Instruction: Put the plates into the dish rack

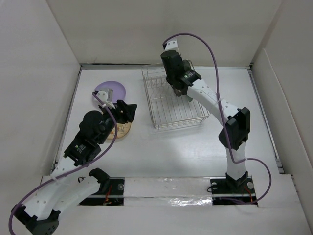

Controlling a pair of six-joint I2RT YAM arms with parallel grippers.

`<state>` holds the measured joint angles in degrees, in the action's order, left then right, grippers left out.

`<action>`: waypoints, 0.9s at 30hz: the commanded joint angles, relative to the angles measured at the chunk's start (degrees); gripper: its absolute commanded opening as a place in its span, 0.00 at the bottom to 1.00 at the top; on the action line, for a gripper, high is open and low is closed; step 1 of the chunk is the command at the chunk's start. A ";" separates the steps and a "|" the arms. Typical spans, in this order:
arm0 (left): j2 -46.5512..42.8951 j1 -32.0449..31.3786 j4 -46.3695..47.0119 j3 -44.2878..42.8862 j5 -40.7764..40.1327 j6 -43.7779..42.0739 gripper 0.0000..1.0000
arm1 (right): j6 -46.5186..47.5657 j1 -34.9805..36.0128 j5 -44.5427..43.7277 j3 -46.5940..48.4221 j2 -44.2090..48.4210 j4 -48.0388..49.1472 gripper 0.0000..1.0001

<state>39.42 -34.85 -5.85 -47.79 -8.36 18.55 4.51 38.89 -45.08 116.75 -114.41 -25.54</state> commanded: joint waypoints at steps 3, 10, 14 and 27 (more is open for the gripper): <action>0.04 0.13 2.42 -0.20 0.28 0.26 0.56 | -1.52 -0.93 -1.77 4.46 0.94 7.00 0.00; 0.04 0.13 2.42 -0.11 0.10 0.26 0.56 | -6.43 -0.93 0.34 -1.61 0.24 7.26 0.00; -0.04 0.13 2.42 -0.02 0.01 0.18 0.56 | -9.61 -0.93 2.10 -3.98 -0.81 5.94 0.00; 1.27 0.13 1.80 -0.02 -2.54 0.44 0.34 | -15.23 -1.98 5.60 -9.87 1.11 5.76 0.31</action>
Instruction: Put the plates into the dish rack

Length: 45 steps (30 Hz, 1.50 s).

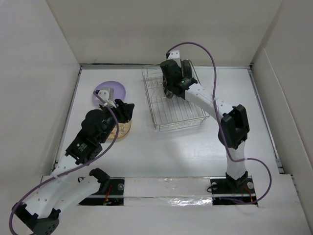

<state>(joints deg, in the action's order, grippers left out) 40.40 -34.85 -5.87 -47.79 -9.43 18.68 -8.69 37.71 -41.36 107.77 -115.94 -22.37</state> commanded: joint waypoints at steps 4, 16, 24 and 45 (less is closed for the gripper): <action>2.13 0.13 0.95 -0.29 -3.92 0.66 0.22 | -3.18 -0.80 3.75 -3.17 5.10 4.70 0.44; 10.74 7.82 -4.85 -2.75 -9.76 6.63 0.24 | -5.28 1.83 11.21 -18.85 28.87 14.43 0.84; 18.48 37.48 -5.02 3.14 8.40 13.22 0.43 | -13.54 8.77 14.21 -50.18 54.57 25.71 0.00; 40.72 51.37 -1.08 11.66 19.27 12.52 0.59 | -11.53 2.63 21.76 -61.88 69.53 25.89 0.12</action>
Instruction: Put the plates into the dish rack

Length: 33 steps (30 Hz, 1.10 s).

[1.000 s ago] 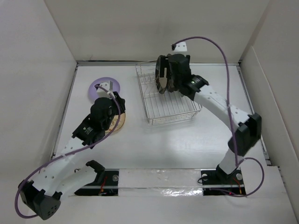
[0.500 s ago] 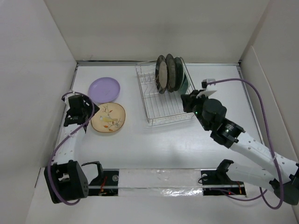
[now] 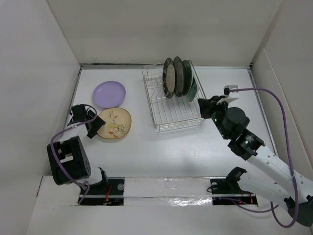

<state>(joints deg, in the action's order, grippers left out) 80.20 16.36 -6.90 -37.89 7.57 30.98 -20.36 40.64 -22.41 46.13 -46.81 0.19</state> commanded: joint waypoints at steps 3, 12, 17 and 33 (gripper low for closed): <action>2.14 0.16 3.19 4.22 4.64 2.58 0.48 | -0.03 -0.30 3.25 0.01 0.23 3.42 0.12; -2.67 -1.68 11.11 15.03 7.81 9.44 0.00 | -0.21 0.31 2.29 0.71 0.40 2.54 0.13; -11.89 -2.21 9.89 16.62 9.74 10.41 0.00 | -0.73 2.24 2.11 2.38 0.23 0.52 0.20; -42.22 -2.21 1.71 6.61 12.55 4.62 0.00 | -3.54 7.17 14.58 6.96 -0.39 -5.37 0.66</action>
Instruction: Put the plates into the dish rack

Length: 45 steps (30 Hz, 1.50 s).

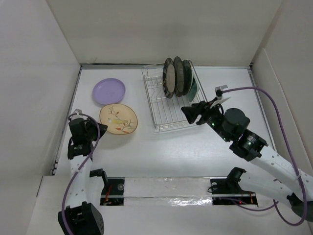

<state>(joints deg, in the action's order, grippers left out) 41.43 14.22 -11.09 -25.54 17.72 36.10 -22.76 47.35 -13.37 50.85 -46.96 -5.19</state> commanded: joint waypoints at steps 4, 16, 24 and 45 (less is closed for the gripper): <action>-4.25 -2.96 6.60 -13.29 3.81 -0.77 0.00 | -3.42 0.99 9.40 2.15 -2.69 2.28 0.73; -4.34 -9.73 30.58 -17.27 25.87 10.13 0.00 | -3.78 -0.24 11.70 12.85 -19.38 7.83 0.89; -0.65 -14.75 36.92 -17.09 29.74 11.97 0.00 | -4.83 -4.11 20.30 16.83 -28.27 10.37 0.86; 6.55 -23.53 14.70 -28.50 7.43 -6.03 0.99 | -3.87 -9.64 16.09 23.23 -27.04 8.27 0.00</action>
<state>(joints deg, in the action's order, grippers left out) 48.16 -8.45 5.30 -49.65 30.33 33.69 -26.68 39.55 5.30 66.11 -75.90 -3.68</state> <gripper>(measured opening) 0.990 0.167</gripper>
